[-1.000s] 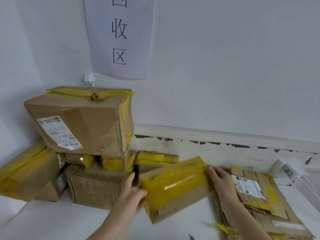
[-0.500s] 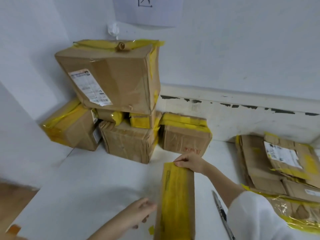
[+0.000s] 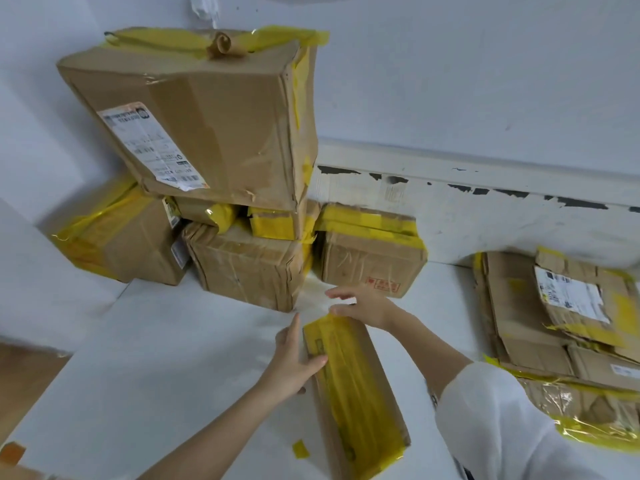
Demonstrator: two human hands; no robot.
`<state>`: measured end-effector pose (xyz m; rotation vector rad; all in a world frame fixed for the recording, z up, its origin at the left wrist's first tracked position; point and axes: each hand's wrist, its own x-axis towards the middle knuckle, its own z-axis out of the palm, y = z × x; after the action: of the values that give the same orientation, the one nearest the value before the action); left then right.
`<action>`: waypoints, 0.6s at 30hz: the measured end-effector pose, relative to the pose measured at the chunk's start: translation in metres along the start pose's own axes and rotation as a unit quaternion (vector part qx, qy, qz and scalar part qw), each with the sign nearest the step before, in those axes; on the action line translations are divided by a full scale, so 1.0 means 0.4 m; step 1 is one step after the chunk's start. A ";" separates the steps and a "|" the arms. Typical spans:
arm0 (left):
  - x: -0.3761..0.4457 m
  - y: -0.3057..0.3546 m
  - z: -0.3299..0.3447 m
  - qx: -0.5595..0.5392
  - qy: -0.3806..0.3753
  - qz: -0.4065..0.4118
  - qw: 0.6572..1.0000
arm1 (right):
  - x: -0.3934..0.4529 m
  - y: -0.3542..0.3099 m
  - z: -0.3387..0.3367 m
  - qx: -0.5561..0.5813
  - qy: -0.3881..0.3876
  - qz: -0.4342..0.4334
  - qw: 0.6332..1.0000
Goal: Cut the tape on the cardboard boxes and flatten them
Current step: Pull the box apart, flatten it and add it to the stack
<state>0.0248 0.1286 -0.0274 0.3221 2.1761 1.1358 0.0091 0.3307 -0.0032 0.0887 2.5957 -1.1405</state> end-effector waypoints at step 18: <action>-0.038 -0.047 0.086 -0.092 0.164 0.031 0.982 | -0.391 0.282 0.167 -0.138 0.072 0.383 0.911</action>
<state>0.0599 0.1320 -0.0499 0.1285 2.3289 1.5034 0.1945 0.3693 -0.0791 1.0522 2.4141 -0.4867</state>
